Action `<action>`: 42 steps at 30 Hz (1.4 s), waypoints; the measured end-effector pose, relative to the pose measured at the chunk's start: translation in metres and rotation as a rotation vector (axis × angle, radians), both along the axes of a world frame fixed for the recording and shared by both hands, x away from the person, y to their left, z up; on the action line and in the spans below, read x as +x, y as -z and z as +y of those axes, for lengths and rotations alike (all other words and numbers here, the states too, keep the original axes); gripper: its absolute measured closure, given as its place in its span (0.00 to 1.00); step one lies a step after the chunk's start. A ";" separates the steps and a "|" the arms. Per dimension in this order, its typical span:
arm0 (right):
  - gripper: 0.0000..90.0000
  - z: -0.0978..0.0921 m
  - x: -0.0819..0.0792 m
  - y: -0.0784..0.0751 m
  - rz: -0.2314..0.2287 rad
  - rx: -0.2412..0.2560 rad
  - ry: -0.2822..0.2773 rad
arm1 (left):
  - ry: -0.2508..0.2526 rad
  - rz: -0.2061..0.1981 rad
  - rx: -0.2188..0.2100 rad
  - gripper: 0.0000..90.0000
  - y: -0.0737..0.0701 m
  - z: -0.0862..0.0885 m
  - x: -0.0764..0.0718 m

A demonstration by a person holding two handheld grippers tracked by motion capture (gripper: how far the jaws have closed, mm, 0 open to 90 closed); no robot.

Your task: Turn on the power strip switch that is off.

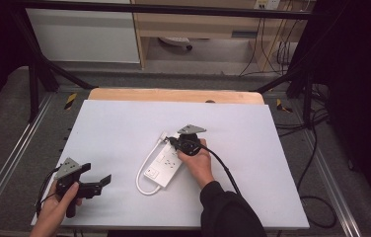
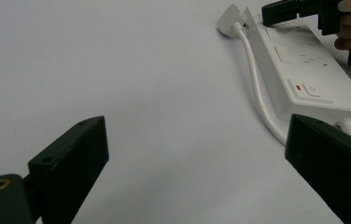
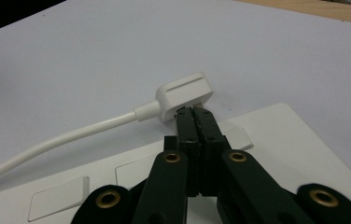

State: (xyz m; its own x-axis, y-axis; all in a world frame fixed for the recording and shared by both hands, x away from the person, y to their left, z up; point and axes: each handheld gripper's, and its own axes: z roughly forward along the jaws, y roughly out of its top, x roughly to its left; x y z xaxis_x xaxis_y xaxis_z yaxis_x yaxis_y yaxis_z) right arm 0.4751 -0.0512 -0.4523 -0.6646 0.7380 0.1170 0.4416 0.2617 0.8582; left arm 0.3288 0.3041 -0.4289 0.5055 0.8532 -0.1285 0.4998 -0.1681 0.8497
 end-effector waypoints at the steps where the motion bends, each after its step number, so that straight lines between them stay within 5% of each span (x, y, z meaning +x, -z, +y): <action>1: 1.00 0.000 0.000 0.000 -0.003 -0.003 -0.002 | 0.001 -0.001 0.000 0.07 0.000 0.000 0.000; 32: 1.00 -0.013 0.000 -0.017 -0.026 -0.005 0.019 | -0.001 -0.001 -0.004 0.07 0.000 0.001 0.000; 42: 0.90 -0.019 0.000 -0.022 -0.012 0.010 0.037 | -0.002 0.002 -0.003 0.07 0.000 0.001 0.000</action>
